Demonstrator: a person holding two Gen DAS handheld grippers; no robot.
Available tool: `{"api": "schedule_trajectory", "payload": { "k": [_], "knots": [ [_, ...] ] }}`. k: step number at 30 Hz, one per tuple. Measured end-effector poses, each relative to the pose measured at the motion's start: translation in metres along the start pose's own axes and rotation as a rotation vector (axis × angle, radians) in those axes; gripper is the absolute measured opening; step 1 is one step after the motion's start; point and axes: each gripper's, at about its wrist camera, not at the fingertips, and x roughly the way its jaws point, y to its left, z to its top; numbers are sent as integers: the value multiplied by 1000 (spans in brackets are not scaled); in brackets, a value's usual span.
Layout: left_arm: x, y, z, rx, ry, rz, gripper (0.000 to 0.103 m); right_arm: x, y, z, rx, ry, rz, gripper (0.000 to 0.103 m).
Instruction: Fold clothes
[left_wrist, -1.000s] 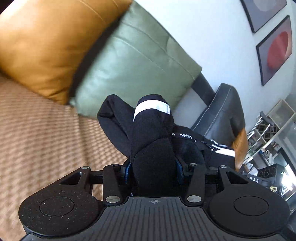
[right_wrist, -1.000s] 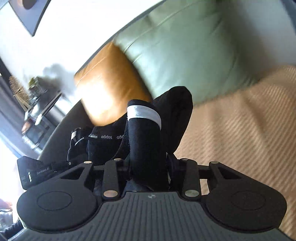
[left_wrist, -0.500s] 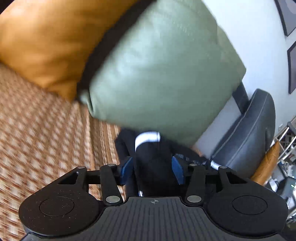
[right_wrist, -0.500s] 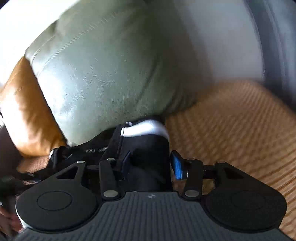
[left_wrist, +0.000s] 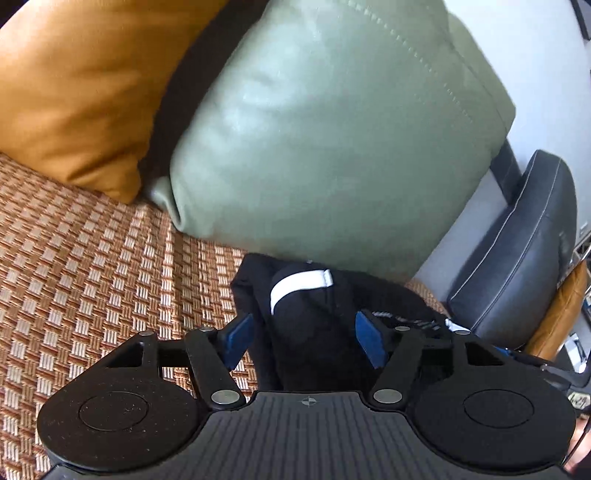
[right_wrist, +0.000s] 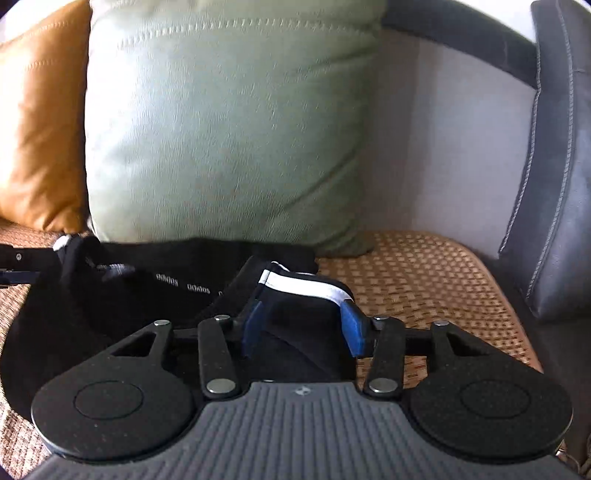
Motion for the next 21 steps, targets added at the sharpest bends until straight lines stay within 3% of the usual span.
{"api": "schedule_trajectory", "payload": {
  "k": [5,6,7,10,11,13,16,18,21],
  "knots": [
    [10,6,1,-9,8,-34,72,16,-17,-1,129,27,46,50],
    [12,6,2,-12,16,-37,66,19,-21,-2,152,35,60,49],
    [14,7,2,-15,23,-41,46,21,-26,-2,182,41,77,47],
    [16,8,2,-24,26,-48,34,28,-43,-6,308,50,143,25],
    [15,8,2,-19,22,-47,33,29,-49,-7,358,50,173,14],
    [11,9,3,-18,13,-63,28,30,-66,-8,485,34,264,9],
    [6,16,7,-43,7,-88,26,33,-85,-10,634,-4,387,8],
    [12,19,6,-39,10,-65,26,38,-92,-11,695,-38,443,8],
    [23,22,4,-58,9,-52,30,57,-96,-20,758,-37,430,8]
  ]
}}
